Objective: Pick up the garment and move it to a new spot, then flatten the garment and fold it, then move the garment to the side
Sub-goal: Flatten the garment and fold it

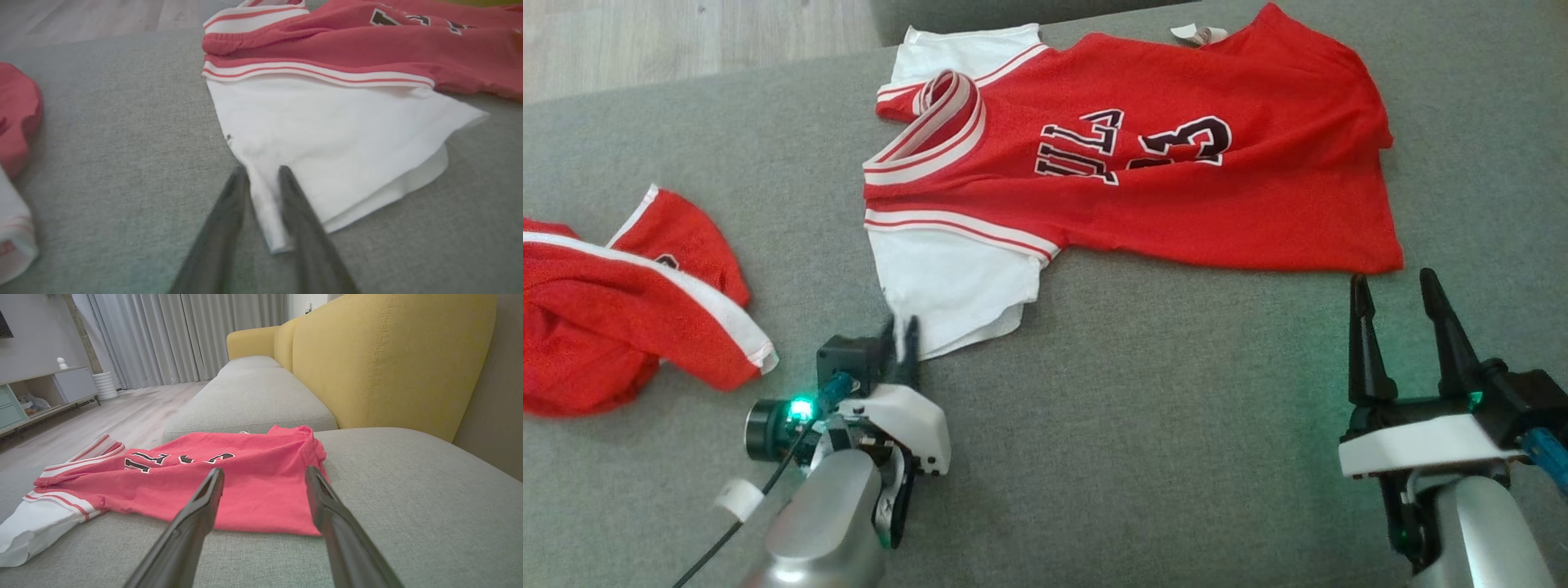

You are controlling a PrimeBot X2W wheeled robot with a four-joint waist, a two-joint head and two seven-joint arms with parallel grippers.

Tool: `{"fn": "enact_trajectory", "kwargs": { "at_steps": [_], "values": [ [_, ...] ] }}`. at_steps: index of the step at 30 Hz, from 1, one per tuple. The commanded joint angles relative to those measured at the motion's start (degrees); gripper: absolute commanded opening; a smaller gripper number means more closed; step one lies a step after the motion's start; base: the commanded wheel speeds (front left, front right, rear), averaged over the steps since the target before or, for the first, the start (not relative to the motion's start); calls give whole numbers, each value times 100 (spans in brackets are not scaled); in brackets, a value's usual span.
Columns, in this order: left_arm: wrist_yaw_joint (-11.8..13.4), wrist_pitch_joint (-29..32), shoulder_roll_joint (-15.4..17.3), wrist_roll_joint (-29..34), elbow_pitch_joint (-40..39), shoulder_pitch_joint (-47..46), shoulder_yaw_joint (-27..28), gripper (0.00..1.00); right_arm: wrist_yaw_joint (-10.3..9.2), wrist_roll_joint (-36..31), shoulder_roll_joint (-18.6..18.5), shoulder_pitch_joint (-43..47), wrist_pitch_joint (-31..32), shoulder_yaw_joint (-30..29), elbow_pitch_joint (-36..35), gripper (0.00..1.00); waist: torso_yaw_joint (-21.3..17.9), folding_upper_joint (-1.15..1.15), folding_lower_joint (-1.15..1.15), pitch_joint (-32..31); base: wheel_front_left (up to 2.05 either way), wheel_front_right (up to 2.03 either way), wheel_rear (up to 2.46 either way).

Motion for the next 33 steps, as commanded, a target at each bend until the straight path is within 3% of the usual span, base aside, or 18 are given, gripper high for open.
{"fn": "enact_trajectory", "kwargs": {
  "at_steps": [1,10,21,26,33],
  "values": [
    [-57,-2,45,-46,-10,-28,91,0,-4,6,-27,-141,-62,109,-145,100,14,0,-1,-30,0,0,0],
    [-118,-823,30,-218,-830,-47,304,0,-4,-189,-27,-330,-62,-317,521,100,254,0,-1,-182,0,0,0],
    [-221,-880,18,-47,-1976,234,306,0,-4,-523,-27,-1686,186,-1716,2742,100,597,0,-1,-32,0,0,0],
    [-235,-881,16,2,-2128,269,262,0,-4,-1154,-27,-2217,245,-2421,3514,100,672,0,-1,59,0,0,0],
    [-225,-881,14,44,-2181,268,263,0,-4,-1539,-27,-2631,199,-2664,4316,100,681,0,-1,96,0,0,0]
  ]
}}
